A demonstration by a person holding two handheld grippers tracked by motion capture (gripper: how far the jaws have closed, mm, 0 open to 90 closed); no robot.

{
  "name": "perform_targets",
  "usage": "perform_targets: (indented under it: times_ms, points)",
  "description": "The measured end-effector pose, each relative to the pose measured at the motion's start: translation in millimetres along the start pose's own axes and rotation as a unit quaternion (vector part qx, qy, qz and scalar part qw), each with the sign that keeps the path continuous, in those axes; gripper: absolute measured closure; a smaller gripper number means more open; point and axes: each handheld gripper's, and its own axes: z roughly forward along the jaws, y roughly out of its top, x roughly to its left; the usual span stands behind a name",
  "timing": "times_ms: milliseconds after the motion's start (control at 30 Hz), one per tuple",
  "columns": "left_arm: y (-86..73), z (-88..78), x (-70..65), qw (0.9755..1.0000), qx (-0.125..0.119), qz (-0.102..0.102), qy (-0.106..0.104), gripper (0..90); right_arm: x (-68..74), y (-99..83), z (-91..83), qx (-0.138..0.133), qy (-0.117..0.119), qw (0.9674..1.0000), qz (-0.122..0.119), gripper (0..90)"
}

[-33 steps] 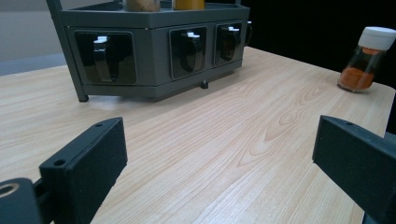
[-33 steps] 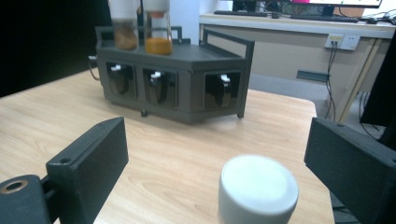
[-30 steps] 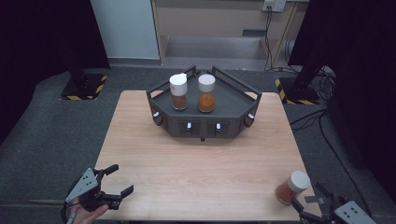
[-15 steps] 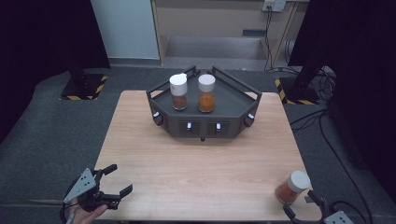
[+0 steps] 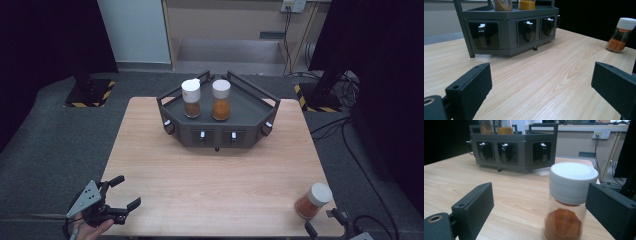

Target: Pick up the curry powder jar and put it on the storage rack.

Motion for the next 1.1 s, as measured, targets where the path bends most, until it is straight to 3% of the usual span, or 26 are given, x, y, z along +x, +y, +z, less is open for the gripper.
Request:
perform_targets:
  times_ms: [133, 200, 433, 633, 1100]
  points:
    - [-2.2, 0.1, 1.6, 0.9999, -0.012, -0.008, -0.005, 1.7, -5.7, 0.7, 0.3, 0.006, 0.011, 0.9999, -0.005, 7.4]
    - [-2.1, 0.0, 2.6, 0.9999, -0.013, -0.008, -0.007, 1.8, -8.6, -0.3, 1.1, 0.007, 0.019, 0.9998, 0.007, 7.1]
    - [-5.5, -1.7, 5.3, 0.9992, -0.031, -0.015, -0.017, 1.6, -12.5, -1.8, 1.3, 0.004, 0.023, 0.9997, 0.011, 6.5]
    - [-6.3, -3.4, 4.6, 0.9992, -0.035, -0.015, -0.011, 1.7, -17.7, -3.3, 3.0, 0.006, 0.028, 0.9992, 0.027, 6.6]
    - [-5.8, -3.0, 4.3, 0.9993, -0.034, -0.010, -0.013, 1.7, -16.6, -3.3, 1.1, 0.005, 0.029, 0.9992, 0.025, 6.8]
